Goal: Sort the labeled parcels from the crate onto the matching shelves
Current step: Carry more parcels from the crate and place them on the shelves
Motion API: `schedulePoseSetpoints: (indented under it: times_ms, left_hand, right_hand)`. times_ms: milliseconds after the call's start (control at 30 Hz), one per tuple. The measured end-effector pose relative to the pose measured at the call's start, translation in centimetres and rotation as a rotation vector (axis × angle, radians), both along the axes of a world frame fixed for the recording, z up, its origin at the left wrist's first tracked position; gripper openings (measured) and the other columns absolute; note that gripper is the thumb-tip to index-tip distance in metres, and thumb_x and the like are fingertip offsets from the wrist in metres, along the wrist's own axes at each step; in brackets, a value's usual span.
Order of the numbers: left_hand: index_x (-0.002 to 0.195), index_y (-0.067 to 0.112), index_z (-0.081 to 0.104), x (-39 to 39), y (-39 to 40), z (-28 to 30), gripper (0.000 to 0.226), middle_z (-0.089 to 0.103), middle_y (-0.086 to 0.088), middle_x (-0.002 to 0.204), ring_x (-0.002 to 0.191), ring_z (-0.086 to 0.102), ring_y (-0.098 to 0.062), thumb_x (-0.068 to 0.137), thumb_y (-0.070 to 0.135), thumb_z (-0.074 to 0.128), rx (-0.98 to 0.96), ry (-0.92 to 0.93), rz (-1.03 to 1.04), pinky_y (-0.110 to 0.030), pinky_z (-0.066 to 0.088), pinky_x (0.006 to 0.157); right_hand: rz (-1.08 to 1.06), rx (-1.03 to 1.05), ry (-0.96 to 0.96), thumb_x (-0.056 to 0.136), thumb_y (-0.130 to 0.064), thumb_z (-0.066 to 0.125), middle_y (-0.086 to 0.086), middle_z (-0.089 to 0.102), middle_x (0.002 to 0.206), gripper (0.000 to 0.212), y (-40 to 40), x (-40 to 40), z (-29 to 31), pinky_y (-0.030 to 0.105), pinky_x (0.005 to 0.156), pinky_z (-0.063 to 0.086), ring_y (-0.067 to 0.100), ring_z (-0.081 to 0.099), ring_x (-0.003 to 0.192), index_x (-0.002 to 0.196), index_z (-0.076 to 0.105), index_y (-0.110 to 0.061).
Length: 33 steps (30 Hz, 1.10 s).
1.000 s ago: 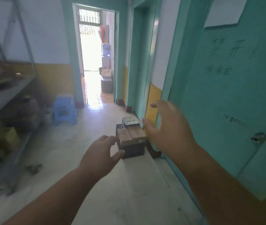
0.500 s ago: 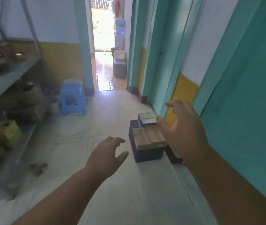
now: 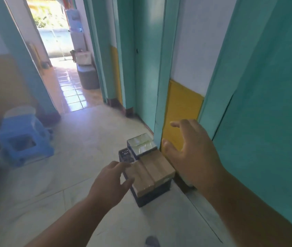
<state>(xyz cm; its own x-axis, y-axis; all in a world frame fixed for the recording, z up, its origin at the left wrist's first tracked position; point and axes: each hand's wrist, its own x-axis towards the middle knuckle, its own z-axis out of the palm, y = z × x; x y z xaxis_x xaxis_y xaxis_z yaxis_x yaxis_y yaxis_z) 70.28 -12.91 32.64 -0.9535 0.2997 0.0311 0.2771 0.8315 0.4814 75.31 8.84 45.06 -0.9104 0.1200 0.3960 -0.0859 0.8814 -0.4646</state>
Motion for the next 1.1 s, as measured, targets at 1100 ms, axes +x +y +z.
schedulePoseSetpoints:
  times_ms: [1100]
  left_hand:
    - [0.126,0.025,0.061,-50.4,-2.7,-31.3,0.038,0.063,0.001,0.119,0.1,0.061,-0.021,0.091,0.037,0.066,-0.291,-0.45,-0.626,-0.037,0.054,0.084]
  right_hand:
    - [-0.691,-0.2,-0.47,0.09,-0.037,0.066,0.006,0.063,0.119,0.044,-9.0,-39.2,-34.2,0.025,0.074,0.048,0.018,0.059,0.103,0.128,0.058,-0.014]
